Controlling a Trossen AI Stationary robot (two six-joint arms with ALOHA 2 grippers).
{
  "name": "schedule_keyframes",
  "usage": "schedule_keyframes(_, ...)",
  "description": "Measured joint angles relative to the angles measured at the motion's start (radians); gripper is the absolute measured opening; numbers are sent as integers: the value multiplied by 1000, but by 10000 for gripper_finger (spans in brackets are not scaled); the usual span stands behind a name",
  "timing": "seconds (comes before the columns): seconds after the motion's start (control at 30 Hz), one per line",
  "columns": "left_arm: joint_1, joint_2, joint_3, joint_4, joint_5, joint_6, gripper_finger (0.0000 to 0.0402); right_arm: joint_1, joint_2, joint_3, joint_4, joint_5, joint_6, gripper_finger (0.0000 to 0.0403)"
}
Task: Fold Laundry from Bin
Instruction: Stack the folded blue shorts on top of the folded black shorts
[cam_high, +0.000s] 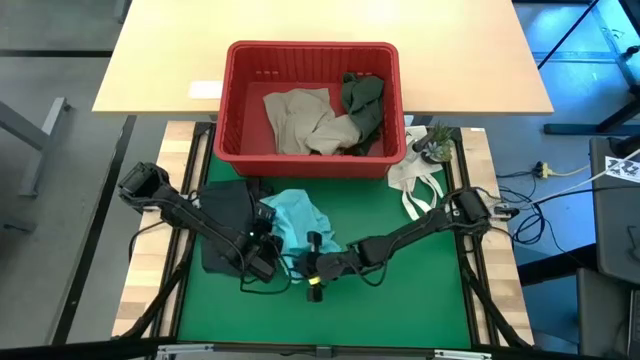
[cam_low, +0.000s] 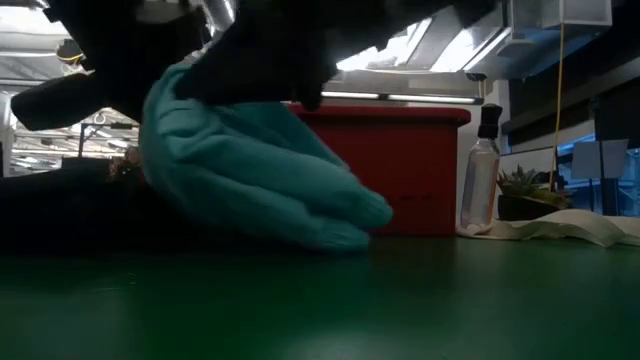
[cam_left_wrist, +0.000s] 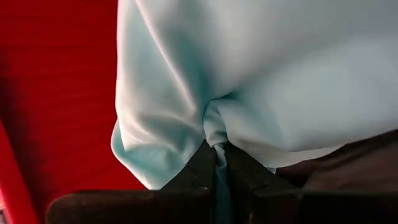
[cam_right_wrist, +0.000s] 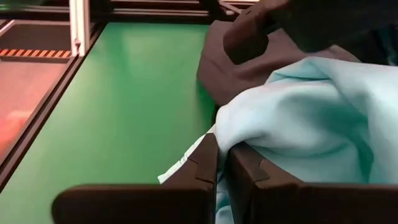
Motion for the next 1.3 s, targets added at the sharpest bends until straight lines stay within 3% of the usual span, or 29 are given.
schedule_keyframes(0.17, -9, 0, 0, -96, -15, -1, 10, -23, 69, 92, 0, -3, 0, 17)
schedule_keyframes(0.5, -30, -108, 0, -104, -224, -9, 10, -31, 94, 196, -6, 22, -37, 17)
schedule_keyframes(0.67, -23, -186, 0, -109, -236, -8, 10, -41, 94, 228, -4, 92, -118, 17)
schedule_keyframes(0.93, -21, -269, 0, -125, -249, -4, 10, -104, 95, 240, 31, 16, -119, 17)
schedule_keyframes(1.17, 28, -282, 0, -126, -313, -8, 10, -120, 95, 242, 122, 16, -147, 17)
schedule_keyframes(1.3, 49, -282, 0, -141, -300, -7, 10, -130, 95, 265, 119, 14, -148, 17)
